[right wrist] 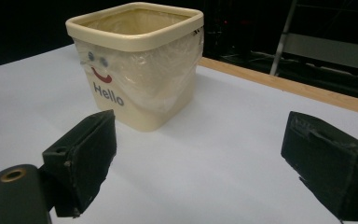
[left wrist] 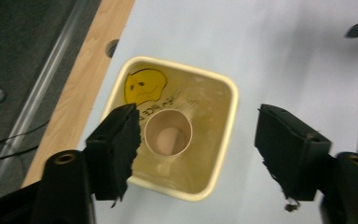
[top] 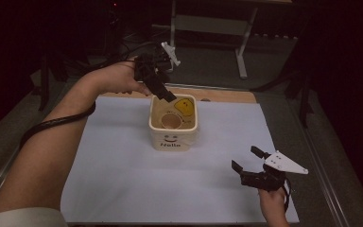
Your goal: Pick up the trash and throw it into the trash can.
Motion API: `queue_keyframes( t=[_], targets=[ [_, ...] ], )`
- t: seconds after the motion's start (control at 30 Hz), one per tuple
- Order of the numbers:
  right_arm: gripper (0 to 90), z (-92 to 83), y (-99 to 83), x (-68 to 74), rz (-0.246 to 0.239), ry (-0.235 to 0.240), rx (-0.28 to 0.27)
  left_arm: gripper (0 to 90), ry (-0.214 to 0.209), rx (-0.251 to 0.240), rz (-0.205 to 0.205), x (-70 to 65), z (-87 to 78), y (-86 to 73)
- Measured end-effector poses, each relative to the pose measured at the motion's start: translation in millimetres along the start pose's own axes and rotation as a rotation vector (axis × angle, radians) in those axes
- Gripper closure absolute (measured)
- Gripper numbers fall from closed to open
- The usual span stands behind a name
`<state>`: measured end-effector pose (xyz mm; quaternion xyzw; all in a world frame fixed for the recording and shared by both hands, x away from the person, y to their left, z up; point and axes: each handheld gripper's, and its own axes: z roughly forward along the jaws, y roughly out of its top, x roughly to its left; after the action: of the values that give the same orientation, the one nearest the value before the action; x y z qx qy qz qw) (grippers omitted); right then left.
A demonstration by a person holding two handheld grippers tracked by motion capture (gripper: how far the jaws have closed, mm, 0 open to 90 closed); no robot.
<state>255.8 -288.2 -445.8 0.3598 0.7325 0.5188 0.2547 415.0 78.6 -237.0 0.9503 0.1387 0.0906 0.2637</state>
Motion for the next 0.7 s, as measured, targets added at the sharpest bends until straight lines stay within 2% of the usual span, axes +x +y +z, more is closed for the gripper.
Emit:
queue_keyframes(
  t=[0.03,0.07,0.13,0.2,0.27,0.33,0.4,0.47,0.57,0.7],
  targets=[
    [10.2,0.3,0.0,-0.1,0.001,0.001,0.0,21.4,-0.011,-0.004,-0.003,0.1,-1.0,-1.4],
    [10.2,0.4,0.0,-0.1,0.001,0.001,0.0,14.4,-0.015,-0.012,-0.011,-0.1,-2.1,-2.7],
    [10.2,0.4,0.1,0.3,0.001,0.002,0.001,12.9,-0.008,-0.026,-0.018,-1.4,-4.8,-5.6],
    [10.2,0.1,0.4,0.8,0.0,0.001,0.001,8.6,-0.031,-0.048,-0.049,-1.6,-7.8,-8.8],
    [10.2,0.3,0.4,0.9,-0.003,0.001,0.002,8.1,-0.026,-0.057,-0.045,-4.9,-10.3,-12.1],
    [10.2,0.7,0.3,1.2,-0.004,0.002,0.002,2.4,-0.037,-0.071,-0.05,-7.8,-12.2,-15.8],
    [10.2,0.9,0.3,1.2,-0.005,0.003,0.004,2.3,-0.023,-0.068,-0.047,-11.9,-14.2,-19.3],
    [10.2,1.4,0.2,1.5,-0.003,0.004,0.003,1.1,-0.049,-0.085,-0.055,-14.8,-16.8,-23.8],
    [10.2,1.7,0.3,2.0,-0.004,0.006,0.003,1.1,-0.045,-0.096,-0.039,-20.9,-18.9,-31.2],
    [10.2,1.9,0.5,2.2,-0.002,0.005,0.005,1.1,-0.049,-0.109,-0.046,-28.2,-18.6,-42.3]
  ],
)
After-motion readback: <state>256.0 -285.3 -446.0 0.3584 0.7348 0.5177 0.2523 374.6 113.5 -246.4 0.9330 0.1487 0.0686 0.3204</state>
